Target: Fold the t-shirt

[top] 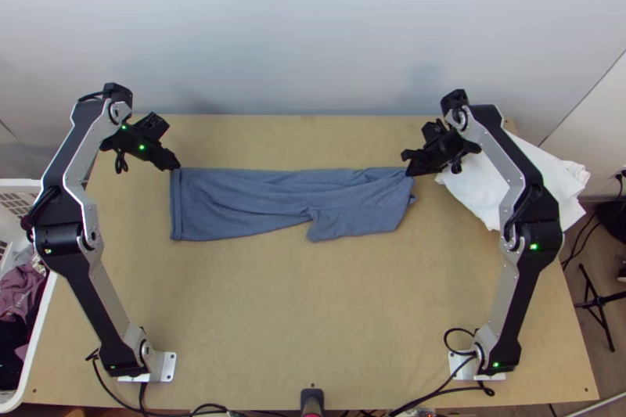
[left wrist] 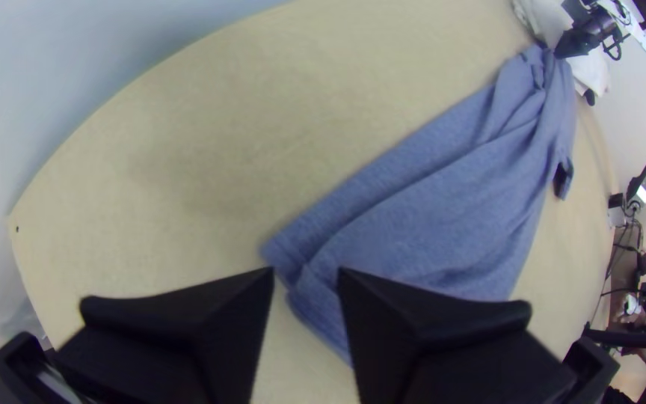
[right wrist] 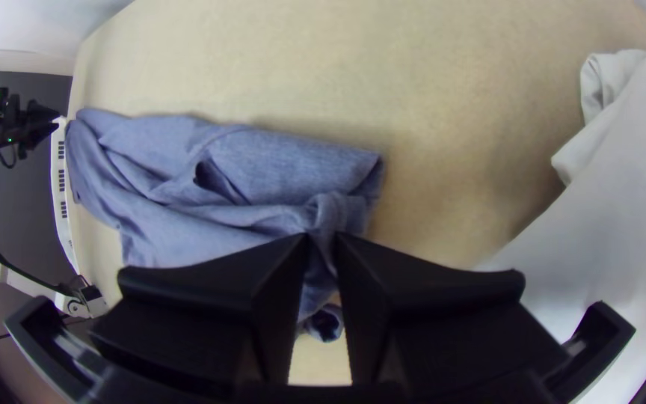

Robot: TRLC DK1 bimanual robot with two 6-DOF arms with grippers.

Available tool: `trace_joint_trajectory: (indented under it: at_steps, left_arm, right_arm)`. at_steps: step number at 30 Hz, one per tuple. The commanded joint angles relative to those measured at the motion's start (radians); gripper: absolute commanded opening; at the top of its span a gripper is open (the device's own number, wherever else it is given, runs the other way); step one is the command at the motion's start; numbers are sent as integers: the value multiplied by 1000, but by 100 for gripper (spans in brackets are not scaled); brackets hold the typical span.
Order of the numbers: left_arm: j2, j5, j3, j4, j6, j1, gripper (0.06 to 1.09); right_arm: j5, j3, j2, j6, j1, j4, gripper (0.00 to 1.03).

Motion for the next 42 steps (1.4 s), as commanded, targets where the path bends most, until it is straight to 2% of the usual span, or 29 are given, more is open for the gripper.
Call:
trace_joint_trajectory:
  at_steps: [1,6,10,16,18,21,22,25,28,30,36,38,42]
  left_arm:
    - [15,-12,7,17,-46,-9,105]
    - [-10,-13,53,35,-103,-22,105]
    - [-36,-13,134,-23,-172,-19,105]
    - [-131,60,54,-104,-319,-10,105]
    - [-149,59,-1,-120,-325,-10,104]
    - [-180,80,-58,-150,-368,-9,104]
    - [-185,112,-68,-161,-385,-9,103]
    - [-183,118,-79,-175,-408,-7,103]
    - [-180,115,-96,-170,-415,4,100]
    - [-177,115,-97,-158,-425,19,98]
    - [-159,122,-162,-110,-454,61,98]
    - [-145,161,-182,-104,-451,84,98]
    - [-122,178,-208,-90,-437,113,98]
  right_arm:
    - [1,22,39,-5,4,0,44]
    - [3,22,11,-22,3,-14,67]
    - [3,23,-56,-75,4,-69,86]
    - [1,23,-184,-104,1,-112,88]
    - [1,22,-207,-129,6,-144,87]
    - [0,0,-222,-216,36,-232,86]
    - [0,-18,-231,-242,47,-238,79]
    - [-31,-35,-247,-281,62,-236,63]
    - [-97,-35,-253,-308,81,-207,33]
    - [-120,-51,-253,-330,98,-170,20]
    - [-161,-61,-193,-330,165,-126,3]
    - [-161,-51,-162,-328,193,-104,3]
    - [-163,9,-73,-324,243,-75,3]
